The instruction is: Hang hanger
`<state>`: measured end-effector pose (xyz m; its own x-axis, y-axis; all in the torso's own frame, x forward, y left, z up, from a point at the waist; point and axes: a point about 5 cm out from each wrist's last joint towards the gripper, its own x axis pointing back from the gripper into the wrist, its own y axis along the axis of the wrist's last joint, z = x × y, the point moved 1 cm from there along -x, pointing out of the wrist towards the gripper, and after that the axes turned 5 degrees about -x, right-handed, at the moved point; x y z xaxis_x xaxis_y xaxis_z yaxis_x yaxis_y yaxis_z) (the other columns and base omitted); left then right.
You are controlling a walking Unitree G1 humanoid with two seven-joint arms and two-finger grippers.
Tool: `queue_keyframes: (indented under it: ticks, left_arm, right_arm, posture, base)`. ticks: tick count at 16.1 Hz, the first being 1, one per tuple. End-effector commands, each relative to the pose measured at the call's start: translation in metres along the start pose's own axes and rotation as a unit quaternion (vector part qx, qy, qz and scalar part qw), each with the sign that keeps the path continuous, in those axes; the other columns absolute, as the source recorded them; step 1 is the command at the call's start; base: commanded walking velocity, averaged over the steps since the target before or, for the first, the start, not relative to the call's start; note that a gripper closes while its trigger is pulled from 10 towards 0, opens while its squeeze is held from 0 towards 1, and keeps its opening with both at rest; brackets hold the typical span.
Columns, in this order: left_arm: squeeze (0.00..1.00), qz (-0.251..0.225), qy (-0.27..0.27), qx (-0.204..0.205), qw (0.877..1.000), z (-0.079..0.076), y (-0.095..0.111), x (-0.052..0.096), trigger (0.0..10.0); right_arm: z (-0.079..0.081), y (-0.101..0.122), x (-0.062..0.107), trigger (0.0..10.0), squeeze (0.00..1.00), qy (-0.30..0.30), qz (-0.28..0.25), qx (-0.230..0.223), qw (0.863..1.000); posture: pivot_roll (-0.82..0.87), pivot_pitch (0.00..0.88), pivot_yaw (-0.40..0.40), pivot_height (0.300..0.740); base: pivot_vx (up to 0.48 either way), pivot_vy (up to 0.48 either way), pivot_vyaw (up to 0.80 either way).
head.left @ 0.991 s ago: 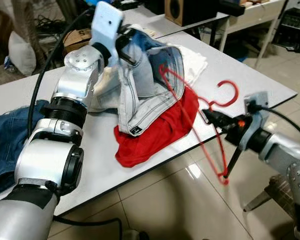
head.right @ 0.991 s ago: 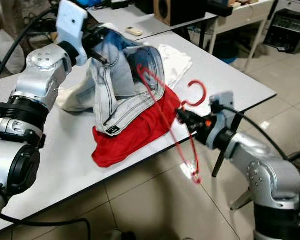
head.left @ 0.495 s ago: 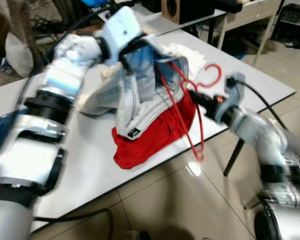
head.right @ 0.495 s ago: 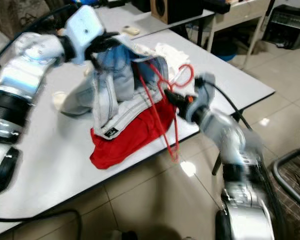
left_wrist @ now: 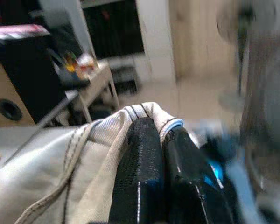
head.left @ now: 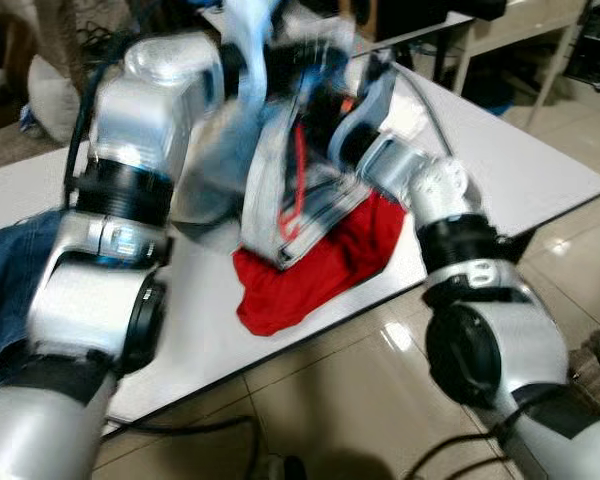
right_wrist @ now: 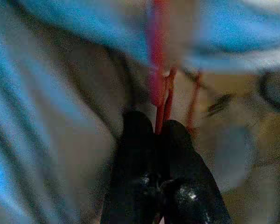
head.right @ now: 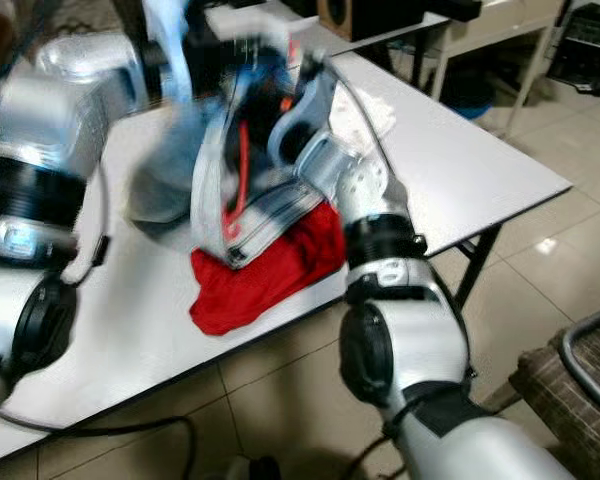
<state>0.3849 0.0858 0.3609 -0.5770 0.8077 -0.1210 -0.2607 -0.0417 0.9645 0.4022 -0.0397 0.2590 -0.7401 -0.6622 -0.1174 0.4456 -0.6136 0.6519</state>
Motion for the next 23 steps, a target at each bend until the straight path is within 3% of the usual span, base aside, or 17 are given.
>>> queue_keyframes:
  ticks: [1,6,7,8,9,10,12,15,17,19,21,23]
  left_arm:
    - [0.0,-0.057,0.001,0.013,0.998,0.0,0.029,-0.002,0.0]
    - [0.0,-0.078,0.048,0.056,0.994,0.01,0.041,-0.002,0.0]
    - [0.0,-0.075,0.039,0.07,0.994,0.009,0.043,-0.003,0.0]
    - [0.0,-0.063,0.024,0.07,0.995,0.008,0.043,-0.004,0.0]
    - [0.0,-0.031,0.001,0.042,0.999,0.006,0.036,-0.002,0.0]
    - [0.0,0.0,0.0,0.007,1.0,0.007,0.027,0.001,0.0]
    - [0.0,0.061,0.047,-0.079,0.994,0.018,0.001,0.009,0.0]
    - [0.0,0.091,0.127,-0.115,0.981,0.036,-0.028,0.021,0.0]
    - [0.0,0.069,0.198,-0.106,0.972,0.049,-0.033,0.031,0.0]
    - [0.0,0.07,0.231,-0.123,0.963,0.056,-0.034,0.038,0.0]
    - [0.0,0.075,0.24,-0.145,0.957,0.059,-0.036,0.043,0.0]
    - [0.0,0.085,0.252,-0.172,0.948,0.065,-0.039,0.053,0.0]
  right_arm:
    - [-0.009,-0.017,-0.001,10.0,0.0,-0.018,0.031,0.009,0.999]
    - [-0.05,-0.018,0.024,10.0,0.0,-0.08,-0.029,0.008,0.996]
    - [-0.061,-0.021,0.029,10.0,0.0,-0.111,-0.049,0.027,0.992]
    - [-0.069,-0.022,0.034,10.0,0.0,-0.126,-0.071,0.011,0.989]
    - [-0.074,-0.018,0.039,10.0,0.0,-0.132,-0.104,-0.02,0.986]
    - [-0.076,-0.015,0.042,10.0,0.0,-0.14,-0.119,-0.021,0.983]
    - [-0.076,-0.018,0.049,10.0,0.0,-0.141,-0.111,-0.027,0.983]
    - [-0.064,-0.055,0.061,10.0,0.0,-0.12,0.004,0.045,0.992]
    - [-0.047,-0.077,0.076,10.0,0.0,-0.072,0.073,0.046,0.994]
    - [-0.037,-0.084,0.086,10.0,0.0,-0.049,0.096,0.035,0.994]
    - [-0.035,-0.083,0.095,10.0,0.0,-0.065,0.095,0.033,0.993]
    - [-0.041,-0.074,0.11,10.0,0.0,-0.142,0.057,0.034,0.988]
  posture:
    - [-0.06,0.0,0.168,0.74]
    - [-0.07,0.0,0.229,0.74]
    - [-0.07,0.0,0.239,0.74]
    - [-0.07,0.0,0.245,0.74]
    - [-0.07,0.0,0.257,0.74]
    - [-0.07,0.0,0.259,0.74]
    - [-0.06,0.0,0.246,0.74]
    - [-0.07,0.0,0.233,0.74]
    - [-0.08,0.0,0.214,0.74]
    - [-0.09,0.0,0.192,0.74]
    - [-0.09,0.0,0.173,0.74]
    - [-0.1,0.0,0.158,0.74]
  base:
    - [0.0,0.0,0.0]
    - [0.0,0.0,0.0]
    - [0.0,0.0,0.0]
    - [0.0,0.0,0.0]
    - [0.0,0.0,0.0]
    - [0.0,0.0,0.0]
    - [0.0,0.0,0.0]
    - [0.0,0.0,0.0]
    - [0.0,0.0,0.0]
    - [0.0,0.0,0.0]
    - [0.0,0.0,0.0]
    - [0.0,0.0,0.0]
